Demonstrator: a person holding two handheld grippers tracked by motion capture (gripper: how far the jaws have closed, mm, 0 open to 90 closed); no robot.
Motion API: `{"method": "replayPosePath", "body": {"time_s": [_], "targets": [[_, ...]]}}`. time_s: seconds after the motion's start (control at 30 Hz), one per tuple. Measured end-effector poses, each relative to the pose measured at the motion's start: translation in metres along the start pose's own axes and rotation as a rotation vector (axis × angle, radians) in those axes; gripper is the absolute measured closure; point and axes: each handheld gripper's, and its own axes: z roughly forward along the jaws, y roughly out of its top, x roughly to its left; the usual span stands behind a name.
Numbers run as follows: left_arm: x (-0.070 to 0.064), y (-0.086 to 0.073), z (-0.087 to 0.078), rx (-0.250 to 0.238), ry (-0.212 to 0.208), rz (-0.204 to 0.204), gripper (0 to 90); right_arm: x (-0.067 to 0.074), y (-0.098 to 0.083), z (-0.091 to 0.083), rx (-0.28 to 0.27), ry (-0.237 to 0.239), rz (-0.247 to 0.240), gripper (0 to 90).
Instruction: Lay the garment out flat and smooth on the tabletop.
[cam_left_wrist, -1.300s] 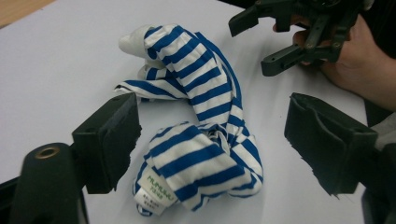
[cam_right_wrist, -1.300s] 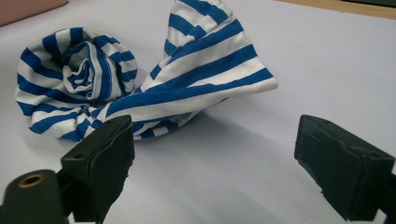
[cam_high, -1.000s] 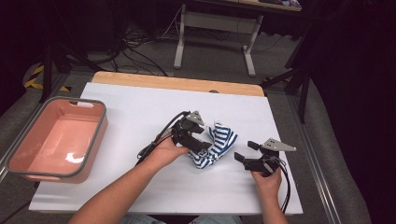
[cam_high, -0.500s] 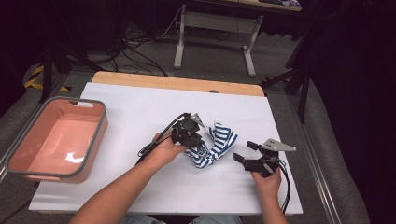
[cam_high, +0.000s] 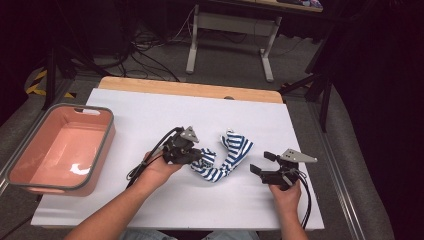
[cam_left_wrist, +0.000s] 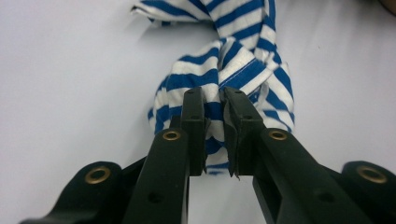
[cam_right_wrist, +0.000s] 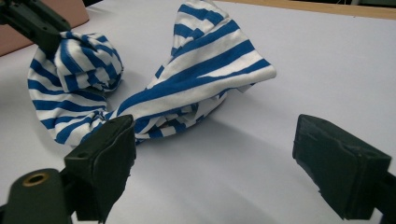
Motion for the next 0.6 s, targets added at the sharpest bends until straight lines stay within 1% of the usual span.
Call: {"method": "replayPosePath", "body": {"time_s": [0.03, 0.07, 0.13, 0.23, 0.3, 0.33, 0.37, 0.4, 0.43, 0.47, 0.5, 0.53, 0.57, 0.6], "targets": [[-0.001, -0.009, -0.003, 0.002, -0.01, -0.014, 81.2, 0.0, 0.0, 0.0, -0.001, 0.001, 0.0, 13.6], [-0.001, -0.009, -0.003, 0.002, -0.01, -0.014, 81.6, 0.0, 0.0, 0.0, -0.001, 0.002, 0.0, 13.6], [-0.004, -0.02, -0.006, 0.003, -0.01, -0.021, 82.2, 0.0, 0.0, 0.0, -0.001, 0.001, 0.001, 13.6], [-0.006, -0.036, -0.008, 0.009, -0.024, -0.038, 83.5, 0.0, 0.0, -0.001, -0.002, 0.0, 0.003, 13.5], [-0.007, -0.051, -0.01, 0.022, -0.028, -0.056, 83.3, 0.0, 0.0, -0.001, -0.003, 0.001, 0.005, 13.5], [-0.007, -0.051, -0.01, 0.022, -0.028, -0.056, 82.6, 0.001, 0.0, -0.001, -0.002, 0.0, 0.006, 13.5], [-0.007, -0.055, -0.011, 0.022, -0.031, -0.065, 82.6, 0.001, 0.0, -0.001, -0.002, 0.0, 0.006, 13.5], [-0.006, -0.064, -0.014, 0.024, -0.034, -0.088, 79.3, 0.0, -0.001, -0.001, -0.003, 0.002, 0.005, 13.5], [-0.006, -0.064, -0.014, 0.024, -0.034, -0.088, 77.3, 0.0, -0.001, -0.001, -0.003, 0.002, 0.005, 13.5], [-0.005, -0.068, -0.016, 0.028, -0.037, -0.102, 74.7, 0.001, -0.001, -0.001, -0.004, 0.002, 0.004, 13.4], [-0.005, -0.071, -0.018, 0.022, -0.039, -0.109, 74.7, 0.001, -0.001, -0.001, -0.004, 0.002, 0.004, 13.4], [-0.004, -0.074, -0.022, 0.011, -0.039, -0.116, 72.8, 0.001, -0.001, -0.001, -0.004, 0.003, 0.004, 13.4], [-0.004, -0.076, -0.026, 0.004, -0.039, -0.136, 65.7, 0.001, -0.001, -0.001, -0.004, 0.004, 0.003, 13.4], [-0.003, -0.076, -0.028, -0.015, -0.041, -0.132, 62.2, 0.001, -0.001, -0.001, -0.005, 0.005, 0.003, 13.4]]}}
